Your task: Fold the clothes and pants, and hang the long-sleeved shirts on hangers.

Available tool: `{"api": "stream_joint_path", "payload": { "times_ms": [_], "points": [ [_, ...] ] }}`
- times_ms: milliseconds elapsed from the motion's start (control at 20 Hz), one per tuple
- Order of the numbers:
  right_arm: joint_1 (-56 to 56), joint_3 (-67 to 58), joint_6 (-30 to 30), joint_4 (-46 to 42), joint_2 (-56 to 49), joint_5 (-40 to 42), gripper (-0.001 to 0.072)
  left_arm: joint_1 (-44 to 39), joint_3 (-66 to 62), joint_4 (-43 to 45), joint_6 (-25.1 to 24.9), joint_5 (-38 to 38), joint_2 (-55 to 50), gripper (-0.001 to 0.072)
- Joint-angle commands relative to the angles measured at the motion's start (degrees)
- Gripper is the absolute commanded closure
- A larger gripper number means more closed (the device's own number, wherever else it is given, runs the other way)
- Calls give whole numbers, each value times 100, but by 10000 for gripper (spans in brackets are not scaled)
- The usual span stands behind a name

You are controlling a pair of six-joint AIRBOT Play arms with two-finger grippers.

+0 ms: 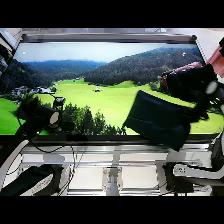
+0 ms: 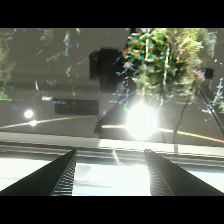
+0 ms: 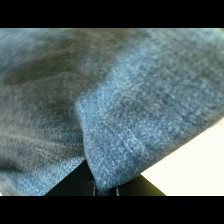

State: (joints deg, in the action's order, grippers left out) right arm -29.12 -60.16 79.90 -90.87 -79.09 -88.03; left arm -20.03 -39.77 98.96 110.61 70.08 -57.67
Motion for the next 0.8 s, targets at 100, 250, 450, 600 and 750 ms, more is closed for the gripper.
{"api": "stream_joint_path", "payload": {
  "times_ms": [100,250,450,600,750],
  "points": [
    [-1711,422,376,-907,544,284,688,2,2,0,0,0,4,215],
    [-2481,422,927,-1412,874,592,688,2,2,0,0,0,4,215],
    [-3254,422,1381,-1257,944,673,302,2,2,2,0,0,4,215],
    [-3250,422,1373,-966,1296,1025,133,2,2,0,0,0,4,215],
    [-3250,422,1373,-535,1611,1128,133,2,2,0,0,0,4,215]
  ]
}}
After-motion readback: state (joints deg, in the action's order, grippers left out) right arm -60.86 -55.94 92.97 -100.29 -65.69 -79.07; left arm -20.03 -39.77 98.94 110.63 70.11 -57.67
